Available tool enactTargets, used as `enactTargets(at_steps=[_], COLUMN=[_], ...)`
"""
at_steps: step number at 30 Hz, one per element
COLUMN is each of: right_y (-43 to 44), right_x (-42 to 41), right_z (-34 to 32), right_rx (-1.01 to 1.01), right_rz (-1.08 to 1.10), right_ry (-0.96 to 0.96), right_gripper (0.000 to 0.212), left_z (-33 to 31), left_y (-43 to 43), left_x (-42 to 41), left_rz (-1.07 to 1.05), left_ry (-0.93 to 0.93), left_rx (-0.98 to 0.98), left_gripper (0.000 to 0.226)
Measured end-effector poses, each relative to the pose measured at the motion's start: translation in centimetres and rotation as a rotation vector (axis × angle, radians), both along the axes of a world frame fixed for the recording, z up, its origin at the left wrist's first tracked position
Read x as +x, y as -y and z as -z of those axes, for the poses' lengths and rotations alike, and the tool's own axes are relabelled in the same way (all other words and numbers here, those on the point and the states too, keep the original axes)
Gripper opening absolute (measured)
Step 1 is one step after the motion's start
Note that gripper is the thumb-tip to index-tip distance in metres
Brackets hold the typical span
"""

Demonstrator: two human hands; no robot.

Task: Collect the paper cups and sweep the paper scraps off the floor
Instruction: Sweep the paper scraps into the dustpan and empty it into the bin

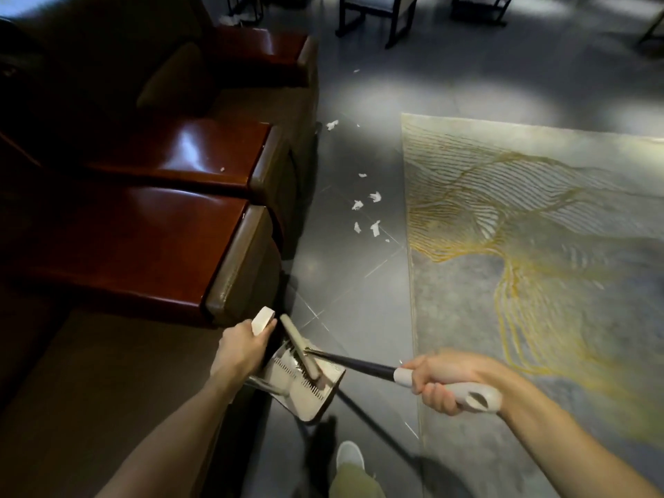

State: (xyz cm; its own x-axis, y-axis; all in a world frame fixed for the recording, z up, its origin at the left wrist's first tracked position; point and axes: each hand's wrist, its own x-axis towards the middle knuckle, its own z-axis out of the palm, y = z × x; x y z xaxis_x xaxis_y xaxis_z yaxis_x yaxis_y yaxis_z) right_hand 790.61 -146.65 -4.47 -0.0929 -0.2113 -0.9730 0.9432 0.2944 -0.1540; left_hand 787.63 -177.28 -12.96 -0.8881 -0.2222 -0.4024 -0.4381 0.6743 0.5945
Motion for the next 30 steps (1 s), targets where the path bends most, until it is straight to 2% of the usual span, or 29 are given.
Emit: enactTargets(at_steps=[6,10,17,21,23,25,27,30], right_y=[-2.1,-3.4,-3.8,-3.2,-2.6,-1.6,-0.6,-1.1], right_x=[4.3,6.6,10.7,12.0,12.5,12.8,12.7,11.1], right_z=[-3.5,-5.0,-0.5,3.7,5.4,6.4,6.7,5.8], right_rx=[0.021,0.077,0.336,0.460,0.462,0.423,0.331,0.166], right_rz=[0.130,0.188,0.070,-0.216,-0.364,-0.407,-0.303,0.048], right_ry=[-0.076,-0.067,-0.293,-0.428,-0.412,-0.366,-0.306,-0.196], right_gripper=[0.040,0.028,0.026,0.018,0.018,0.013,0.014,0.022], left_z=[-0.4,-0.7,0.0,0.4,0.5,0.4,0.2,0.0], left_y=[-0.5,-1.2,-3.7,-5.1,-6.2,-7.4,-8.7,-10.2], left_x=[3.5,5.3,7.8,8.4,8.0,7.3,6.3,4.3], left_rz=[0.069,0.147,0.227,0.286,0.287,0.273,0.257,0.244], left_ry=[0.000,-0.007,0.014,0.016,0.025,0.028,0.022,0.014], left_rx=[0.052,0.039,-0.061,-0.079,-0.110,-0.124,-0.107,-0.080], left_gripper=[0.047,0.041,0.034,0.033,0.036,0.036,0.037,0.034])
